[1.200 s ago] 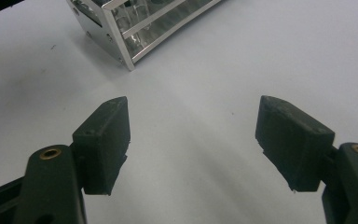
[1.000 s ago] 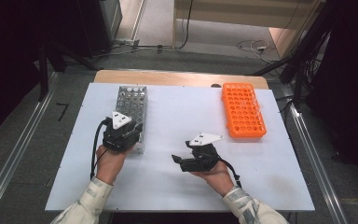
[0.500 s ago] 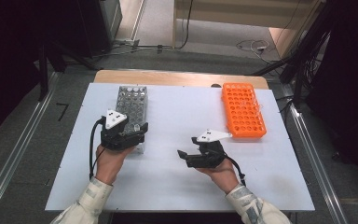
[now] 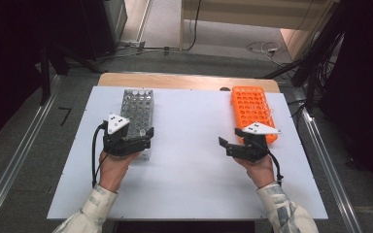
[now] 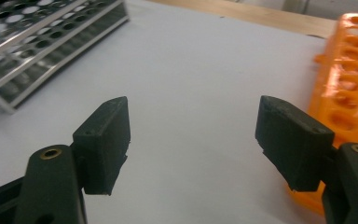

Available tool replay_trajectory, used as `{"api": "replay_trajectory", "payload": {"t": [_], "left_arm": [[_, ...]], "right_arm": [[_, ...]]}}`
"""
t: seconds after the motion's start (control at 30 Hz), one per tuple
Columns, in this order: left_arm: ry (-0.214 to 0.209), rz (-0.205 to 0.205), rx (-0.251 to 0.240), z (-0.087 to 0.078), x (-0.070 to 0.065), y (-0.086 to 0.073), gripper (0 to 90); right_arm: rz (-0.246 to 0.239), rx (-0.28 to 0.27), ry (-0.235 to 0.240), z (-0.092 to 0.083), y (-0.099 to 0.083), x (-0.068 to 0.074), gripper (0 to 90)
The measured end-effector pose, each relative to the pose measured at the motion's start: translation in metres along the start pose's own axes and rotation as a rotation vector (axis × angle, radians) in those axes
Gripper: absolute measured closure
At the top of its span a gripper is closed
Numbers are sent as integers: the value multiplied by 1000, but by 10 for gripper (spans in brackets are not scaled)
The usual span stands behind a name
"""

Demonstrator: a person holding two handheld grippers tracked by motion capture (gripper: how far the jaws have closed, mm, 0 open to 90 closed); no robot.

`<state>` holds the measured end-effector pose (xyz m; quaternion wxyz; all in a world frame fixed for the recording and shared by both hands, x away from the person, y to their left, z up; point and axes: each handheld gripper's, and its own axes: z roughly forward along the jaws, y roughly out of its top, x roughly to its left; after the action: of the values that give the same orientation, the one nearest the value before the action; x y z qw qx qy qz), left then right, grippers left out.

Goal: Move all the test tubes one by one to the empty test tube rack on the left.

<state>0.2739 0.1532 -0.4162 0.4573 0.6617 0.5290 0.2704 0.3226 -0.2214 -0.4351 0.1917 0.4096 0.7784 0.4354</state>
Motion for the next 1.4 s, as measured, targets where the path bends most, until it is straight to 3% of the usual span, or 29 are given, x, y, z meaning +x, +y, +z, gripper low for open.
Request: {"api": "replay_trajectory", "payload": {"t": [0.4,0.63,0.93,1.4], "left_arm": [[0,3,7,0,-1,0,125],[4,3,9,0,-1,0,125],[3,8,14,0,-1,0,126],[2,7,16,1,-2,0,125]], "right_arm": [[75,-15,-214,-17,-2,-58,248],[116,0,-299,-13,-7,-82,248],[158,-13,-342,-2,-11,-104,315],[204,-9,-356,15,-15,-129,536]]}}
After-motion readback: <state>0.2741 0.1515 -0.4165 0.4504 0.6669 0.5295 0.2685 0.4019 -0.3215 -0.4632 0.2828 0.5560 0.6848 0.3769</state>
